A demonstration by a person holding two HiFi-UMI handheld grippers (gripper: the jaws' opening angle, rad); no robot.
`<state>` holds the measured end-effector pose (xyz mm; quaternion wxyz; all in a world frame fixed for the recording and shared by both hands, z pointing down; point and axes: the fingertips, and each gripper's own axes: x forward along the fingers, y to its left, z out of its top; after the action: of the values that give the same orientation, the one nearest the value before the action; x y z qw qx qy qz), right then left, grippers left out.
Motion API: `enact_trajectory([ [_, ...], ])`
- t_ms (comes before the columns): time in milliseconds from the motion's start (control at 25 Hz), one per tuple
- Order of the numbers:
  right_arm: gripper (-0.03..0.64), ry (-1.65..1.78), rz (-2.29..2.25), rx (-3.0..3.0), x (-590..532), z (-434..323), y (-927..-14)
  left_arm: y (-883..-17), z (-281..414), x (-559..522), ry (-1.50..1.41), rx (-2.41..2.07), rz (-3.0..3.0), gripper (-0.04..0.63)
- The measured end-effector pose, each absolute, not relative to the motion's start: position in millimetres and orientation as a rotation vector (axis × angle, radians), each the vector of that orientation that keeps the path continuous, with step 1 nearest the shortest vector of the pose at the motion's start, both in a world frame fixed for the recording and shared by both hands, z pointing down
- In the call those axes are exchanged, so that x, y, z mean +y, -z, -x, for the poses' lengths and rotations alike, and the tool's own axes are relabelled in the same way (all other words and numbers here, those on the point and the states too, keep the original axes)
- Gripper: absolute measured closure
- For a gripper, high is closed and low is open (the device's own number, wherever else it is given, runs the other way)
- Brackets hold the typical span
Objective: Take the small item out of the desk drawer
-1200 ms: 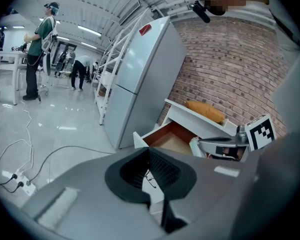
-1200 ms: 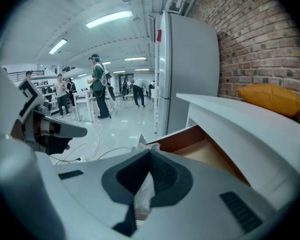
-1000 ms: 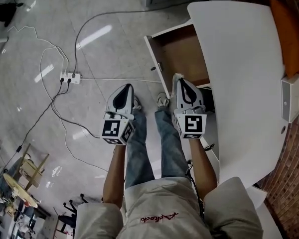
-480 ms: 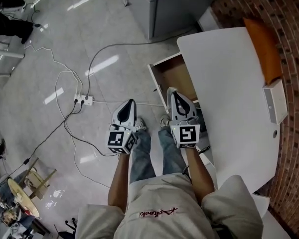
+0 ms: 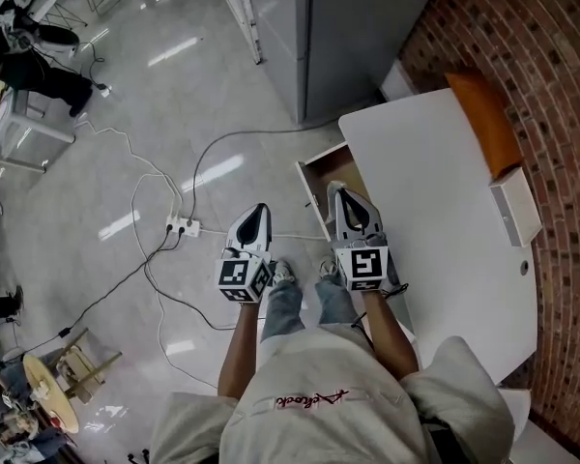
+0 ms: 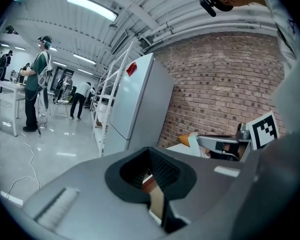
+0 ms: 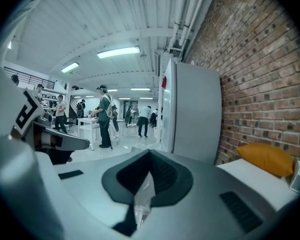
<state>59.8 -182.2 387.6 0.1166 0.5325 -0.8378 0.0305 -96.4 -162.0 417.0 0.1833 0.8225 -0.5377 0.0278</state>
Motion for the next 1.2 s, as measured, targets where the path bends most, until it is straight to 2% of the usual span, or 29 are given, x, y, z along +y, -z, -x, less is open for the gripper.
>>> enact_trajectory([
  [1200, 0.606, 0.133, -1.622, -2.593, -210.8, -51.8, -251.5, -255.6, 139.5, -192.1, 0.045, -1.742, -2.476, 0.586],
])
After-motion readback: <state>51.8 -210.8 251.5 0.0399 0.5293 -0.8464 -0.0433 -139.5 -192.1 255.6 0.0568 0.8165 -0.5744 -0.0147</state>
